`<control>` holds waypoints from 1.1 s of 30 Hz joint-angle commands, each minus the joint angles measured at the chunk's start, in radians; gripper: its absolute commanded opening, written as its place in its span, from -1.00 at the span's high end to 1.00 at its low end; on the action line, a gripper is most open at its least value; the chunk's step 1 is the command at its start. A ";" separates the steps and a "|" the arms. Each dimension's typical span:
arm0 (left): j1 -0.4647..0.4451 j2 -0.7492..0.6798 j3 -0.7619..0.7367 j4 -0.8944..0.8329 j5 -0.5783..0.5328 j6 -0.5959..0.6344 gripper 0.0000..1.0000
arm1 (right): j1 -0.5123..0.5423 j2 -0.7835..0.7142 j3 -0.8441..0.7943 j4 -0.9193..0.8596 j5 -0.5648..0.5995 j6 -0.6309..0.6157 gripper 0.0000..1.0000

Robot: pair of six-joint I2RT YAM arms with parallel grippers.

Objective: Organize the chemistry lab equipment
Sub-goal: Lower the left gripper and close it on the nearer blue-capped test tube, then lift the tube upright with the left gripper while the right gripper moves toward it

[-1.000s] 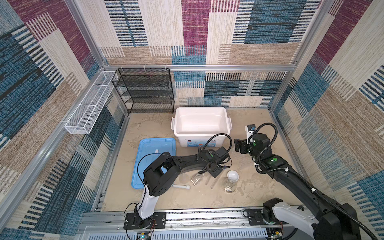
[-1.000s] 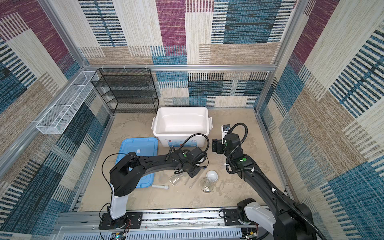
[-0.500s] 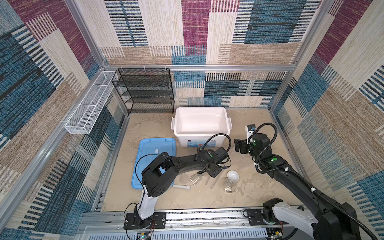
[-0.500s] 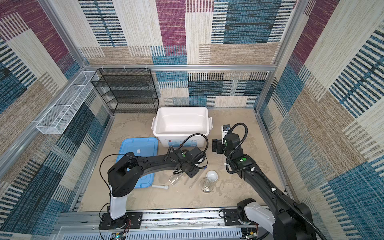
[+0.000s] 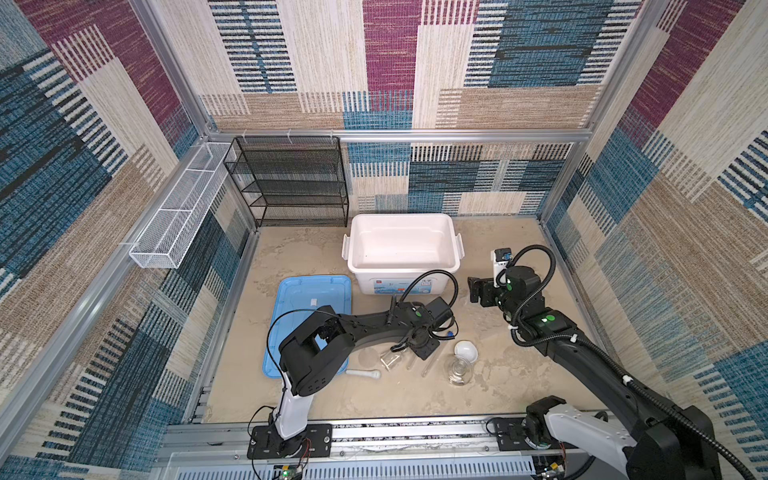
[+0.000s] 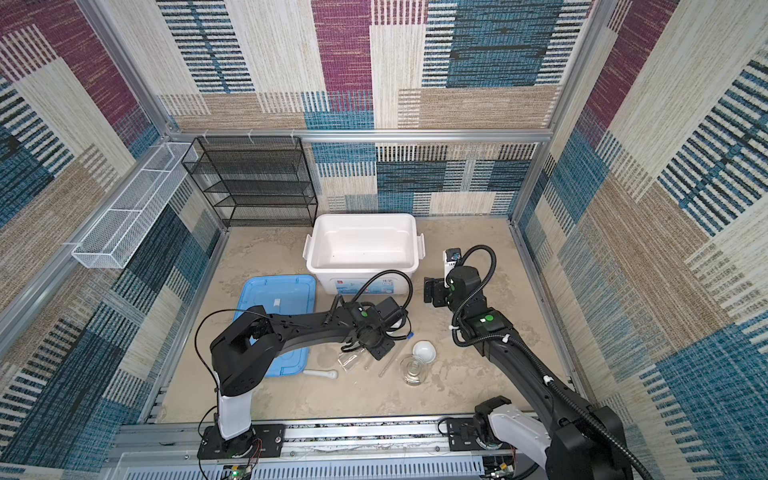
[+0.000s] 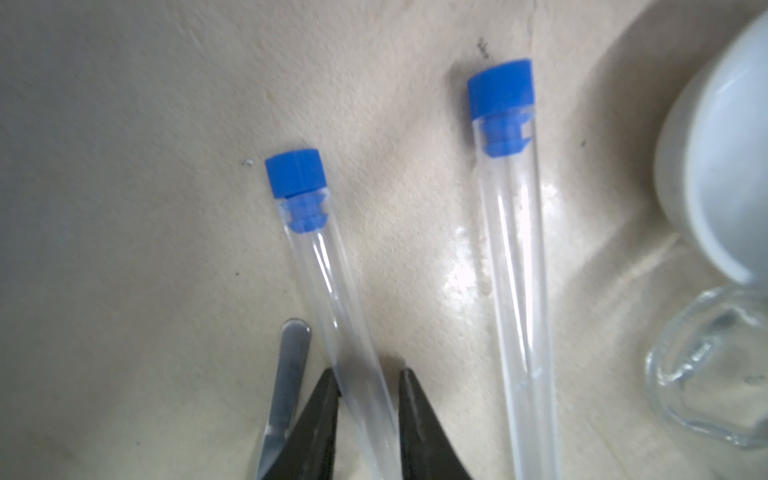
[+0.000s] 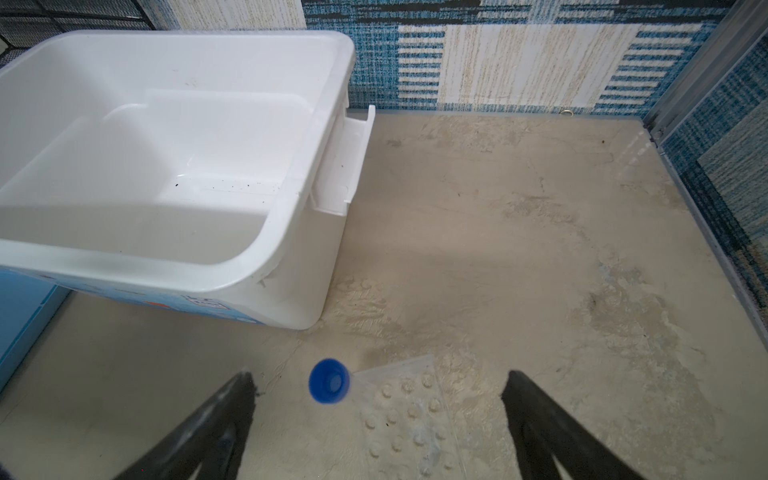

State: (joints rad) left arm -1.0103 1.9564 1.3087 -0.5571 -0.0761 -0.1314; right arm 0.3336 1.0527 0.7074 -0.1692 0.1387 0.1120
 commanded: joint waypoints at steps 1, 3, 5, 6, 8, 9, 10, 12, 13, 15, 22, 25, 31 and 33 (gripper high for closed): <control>0.000 -0.012 -0.013 -0.016 -0.001 -0.023 0.52 | 0.000 0.002 0.009 0.029 -0.006 0.015 -0.90; 0.001 -0.018 -0.020 -0.006 -0.011 -0.025 0.58 | 0.000 0.001 0.009 0.031 -0.012 0.015 -0.90; 0.000 -0.022 -0.022 0.004 -0.022 -0.026 0.63 | -0.002 0.002 0.009 0.033 -0.027 0.011 -0.90; 0.000 -0.027 -0.020 0.011 -0.027 -0.027 0.64 | -0.001 0.000 0.007 0.035 -0.035 0.008 -0.89; 0.001 -0.035 -0.017 0.022 -0.036 -0.028 0.66 | -0.001 -0.005 0.003 0.044 -0.051 0.002 -0.88; 0.001 -0.041 -0.015 0.031 -0.037 -0.028 0.66 | -0.002 -0.010 0.000 0.049 -0.067 -0.004 -0.87; 0.002 -0.048 -0.014 0.044 -0.039 -0.028 0.67 | 0.000 -0.017 -0.004 0.057 -0.080 -0.007 -0.87; 0.003 -0.065 -0.014 0.067 -0.042 -0.027 0.67 | 0.000 -0.033 -0.009 0.069 -0.114 -0.013 -0.86; 0.003 -0.073 -0.015 0.079 -0.045 -0.028 0.67 | 0.001 -0.041 -0.013 0.075 -0.129 -0.015 -0.85; 0.007 -0.094 -0.018 0.105 -0.051 -0.024 0.67 | -0.002 -0.055 -0.018 0.085 -0.169 -0.020 -0.82; 0.010 -0.207 -0.104 0.264 -0.108 0.002 0.68 | -0.002 -0.065 -0.008 0.073 -0.281 -0.012 -0.50; 0.010 -0.278 -0.182 0.381 -0.129 0.017 0.67 | -0.004 -0.064 -0.004 0.068 -0.349 -0.001 -0.40; 0.009 -0.413 -0.359 0.639 -0.134 0.081 0.66 | -0.008 -0.030 0.010 0.073 -0.536 0.041 -0.29; 0.010 -0.439 -0.394 0.700 -0.135 0.106 0.66 | -0.008 -0.008 0.019 0.076 -0.589 0.060 -0.26</control>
State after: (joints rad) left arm -1.0019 1.5475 0.9482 -0.0353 -0.1883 -0.0856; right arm 0.3260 1.0283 0.7124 -0.1242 -0.3256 0.1322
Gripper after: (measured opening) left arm 0.171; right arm 0.635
